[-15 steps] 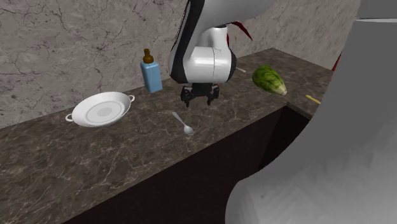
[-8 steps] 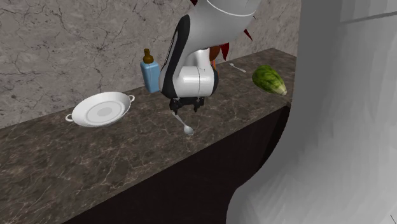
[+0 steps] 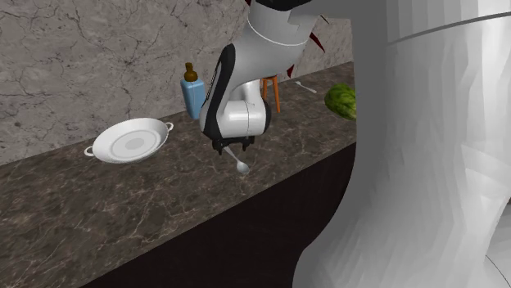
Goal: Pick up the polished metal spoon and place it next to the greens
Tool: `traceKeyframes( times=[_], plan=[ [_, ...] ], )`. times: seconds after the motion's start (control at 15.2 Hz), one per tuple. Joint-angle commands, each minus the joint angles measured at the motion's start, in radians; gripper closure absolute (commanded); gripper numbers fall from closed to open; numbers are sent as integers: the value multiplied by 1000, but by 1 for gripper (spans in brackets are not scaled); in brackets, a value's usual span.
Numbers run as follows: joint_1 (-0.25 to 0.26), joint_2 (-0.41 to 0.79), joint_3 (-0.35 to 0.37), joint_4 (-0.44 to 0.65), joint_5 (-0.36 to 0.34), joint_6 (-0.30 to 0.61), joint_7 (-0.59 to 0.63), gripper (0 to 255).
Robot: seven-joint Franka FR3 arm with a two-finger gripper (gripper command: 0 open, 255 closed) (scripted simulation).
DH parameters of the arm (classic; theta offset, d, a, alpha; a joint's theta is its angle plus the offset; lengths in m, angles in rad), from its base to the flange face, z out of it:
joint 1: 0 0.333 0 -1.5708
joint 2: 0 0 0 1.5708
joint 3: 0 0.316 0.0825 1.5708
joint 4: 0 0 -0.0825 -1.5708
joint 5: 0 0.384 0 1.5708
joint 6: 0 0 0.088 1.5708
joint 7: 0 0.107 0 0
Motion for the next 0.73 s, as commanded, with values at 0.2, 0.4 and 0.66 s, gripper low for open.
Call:
traceKeyframes(
  times=[0.2, 0.4, 0.66],
  plan=[
    [9, 41, -7, 26, -3, 15, 1, 0],
    [9, 41, -7, 26, -3, 15, 1, 0],
    [9, 41, -7, 26, -3, 15, 1, 255]
  ],
)
